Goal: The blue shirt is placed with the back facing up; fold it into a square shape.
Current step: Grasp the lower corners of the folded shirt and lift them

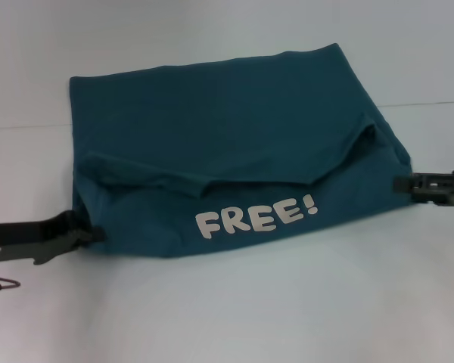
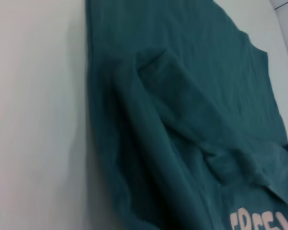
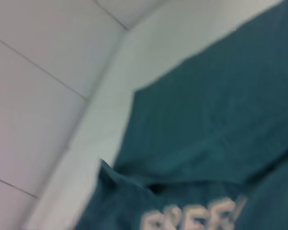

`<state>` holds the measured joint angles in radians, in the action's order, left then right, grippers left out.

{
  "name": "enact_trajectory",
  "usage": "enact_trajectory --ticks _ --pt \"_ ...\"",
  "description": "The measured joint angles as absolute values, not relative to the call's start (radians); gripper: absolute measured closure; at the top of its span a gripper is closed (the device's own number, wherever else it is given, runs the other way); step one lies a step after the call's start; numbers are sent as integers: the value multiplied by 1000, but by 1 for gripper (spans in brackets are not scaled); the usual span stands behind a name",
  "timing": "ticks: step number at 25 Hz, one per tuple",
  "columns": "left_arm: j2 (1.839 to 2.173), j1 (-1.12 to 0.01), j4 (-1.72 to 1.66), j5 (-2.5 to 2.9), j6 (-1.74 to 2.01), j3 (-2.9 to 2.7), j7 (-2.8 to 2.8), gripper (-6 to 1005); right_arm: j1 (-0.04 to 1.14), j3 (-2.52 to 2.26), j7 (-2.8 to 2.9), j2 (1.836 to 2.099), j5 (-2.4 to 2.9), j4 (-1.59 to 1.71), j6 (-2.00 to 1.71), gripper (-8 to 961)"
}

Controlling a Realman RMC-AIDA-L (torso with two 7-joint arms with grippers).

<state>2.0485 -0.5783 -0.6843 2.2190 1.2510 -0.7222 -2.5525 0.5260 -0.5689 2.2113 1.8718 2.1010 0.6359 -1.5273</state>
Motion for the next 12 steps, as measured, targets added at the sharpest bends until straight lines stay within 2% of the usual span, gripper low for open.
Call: enact_trajectory --ticks 4,6,12 --pt "2037 -591 -683 2223 1258 -709 -2559 973 571 -569 2323 1804 2256 665 -1527 121" --pt "2036 -597 -682 2226 1257 -708 -2561 973 585 -569 2364 1783 2325 705 -1527 121" --pt "2037 -602 -679 2222 1251 -709 -2562 972 619 -563 2410 1777 2473 799 -1513 119"
